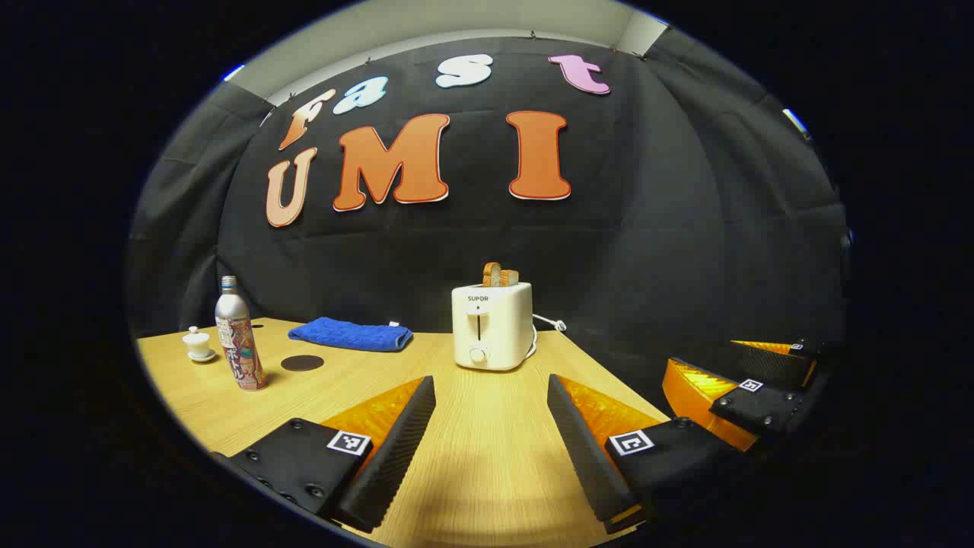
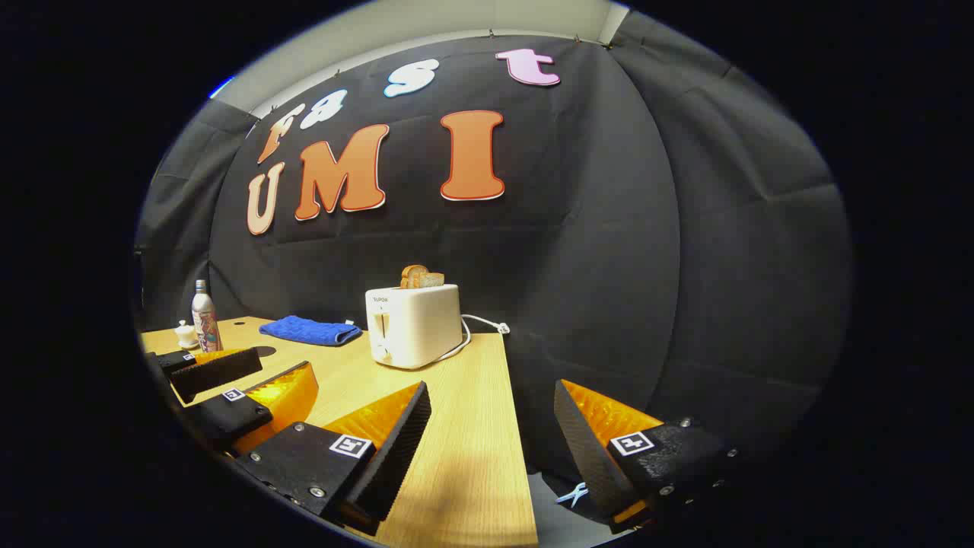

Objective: Open the teacup lid with one hand, grasp the water bottle and pour water into the teacup with the other hand; after pouring, place the water bottle on the coaster and then close the teacup lid.

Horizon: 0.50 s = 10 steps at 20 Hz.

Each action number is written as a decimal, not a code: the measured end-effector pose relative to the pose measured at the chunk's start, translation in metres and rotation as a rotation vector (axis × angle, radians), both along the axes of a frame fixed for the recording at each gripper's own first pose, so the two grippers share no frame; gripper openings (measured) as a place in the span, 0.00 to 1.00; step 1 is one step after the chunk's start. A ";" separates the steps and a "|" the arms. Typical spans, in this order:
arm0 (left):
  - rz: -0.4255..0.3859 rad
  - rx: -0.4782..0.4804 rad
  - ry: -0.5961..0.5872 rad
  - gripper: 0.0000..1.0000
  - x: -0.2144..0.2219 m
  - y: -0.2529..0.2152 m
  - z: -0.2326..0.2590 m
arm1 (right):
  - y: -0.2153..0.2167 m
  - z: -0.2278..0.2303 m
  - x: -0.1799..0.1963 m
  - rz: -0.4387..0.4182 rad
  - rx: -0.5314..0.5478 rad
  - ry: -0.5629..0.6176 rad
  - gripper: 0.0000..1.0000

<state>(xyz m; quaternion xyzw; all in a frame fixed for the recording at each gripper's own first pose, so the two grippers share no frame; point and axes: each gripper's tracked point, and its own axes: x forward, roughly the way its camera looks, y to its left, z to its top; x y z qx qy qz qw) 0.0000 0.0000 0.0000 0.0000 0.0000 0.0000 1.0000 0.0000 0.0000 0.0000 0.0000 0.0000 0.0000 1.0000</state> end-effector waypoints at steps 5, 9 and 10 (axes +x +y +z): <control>-0.002 0.008 -0.005 0.98 -0.003 0.003 0.002 | 0.001 -0.001 -0.001 0.004 -0.001 0.005 0.98; -0.006 0.026 0.005 1.00 0.005 -0.003 -0.001 | -0.001 -0.002 0.012 -0.001 0.003 0.007 1.00; -0.008 0.044 0.037 0.98 0.011 -0.003 -0.006 | -0.003 -0.002 0.022 -0.006 0.015 0.028 0.98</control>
